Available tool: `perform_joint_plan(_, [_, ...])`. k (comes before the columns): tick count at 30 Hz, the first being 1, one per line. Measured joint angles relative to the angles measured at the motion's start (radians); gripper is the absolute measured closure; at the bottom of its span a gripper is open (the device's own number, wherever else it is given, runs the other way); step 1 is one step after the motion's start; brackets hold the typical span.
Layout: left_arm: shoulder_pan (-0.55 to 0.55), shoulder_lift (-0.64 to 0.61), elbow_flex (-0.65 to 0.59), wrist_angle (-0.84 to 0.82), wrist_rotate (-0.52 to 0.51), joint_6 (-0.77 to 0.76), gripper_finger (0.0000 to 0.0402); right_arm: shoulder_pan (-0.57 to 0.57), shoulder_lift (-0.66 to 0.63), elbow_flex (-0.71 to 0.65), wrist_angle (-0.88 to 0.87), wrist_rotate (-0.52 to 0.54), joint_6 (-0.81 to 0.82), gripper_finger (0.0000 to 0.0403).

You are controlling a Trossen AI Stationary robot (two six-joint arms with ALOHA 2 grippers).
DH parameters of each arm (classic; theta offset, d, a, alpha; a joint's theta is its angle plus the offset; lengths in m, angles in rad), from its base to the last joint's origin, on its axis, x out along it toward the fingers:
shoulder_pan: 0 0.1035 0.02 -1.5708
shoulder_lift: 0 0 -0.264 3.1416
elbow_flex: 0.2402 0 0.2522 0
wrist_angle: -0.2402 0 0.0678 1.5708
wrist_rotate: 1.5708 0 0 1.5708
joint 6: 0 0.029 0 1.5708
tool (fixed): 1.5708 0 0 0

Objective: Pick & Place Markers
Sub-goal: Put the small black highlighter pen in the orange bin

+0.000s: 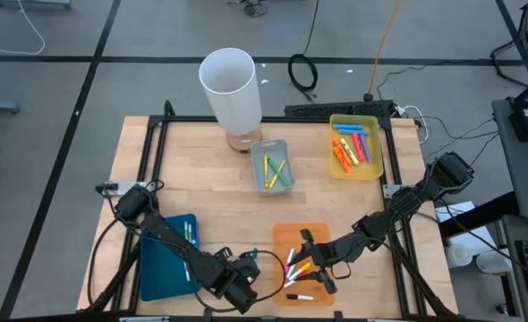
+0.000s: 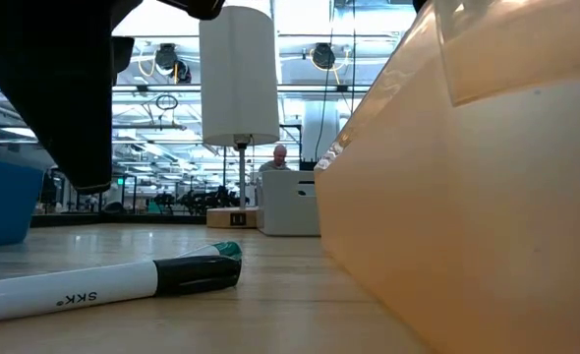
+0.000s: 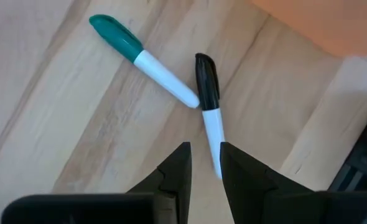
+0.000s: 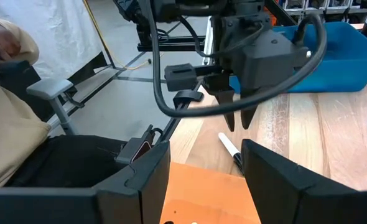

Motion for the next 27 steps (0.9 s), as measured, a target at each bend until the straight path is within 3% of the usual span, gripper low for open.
perform_joint_plan(10, [-0.023,0.025,-0.005,0.011,-0.015,-0.031,0.0314,0.000,0.000,0.000,0.000,0.000,0.000,0.0216])
perform_joint_plan(21, [-0.017,0.089,-0.003,0.052,0.065,0.003,0.0314,0.000,0.000,0.000,0.003,0.000,0.000,0.0216])
perform_joint_plan(24, [-0.017,0.089,-0.003,0.052,0.067,0.048,0.0314,0.000,0.000,0.000,0.002,0.000,0.000,0.0216])
perform_joint_plan(27, [-0.017,0.089,-0.004,0.032,0.067,0.191,0.0314,0.000,0.000,0.000,0.000,0.000,0.000,0.0216])
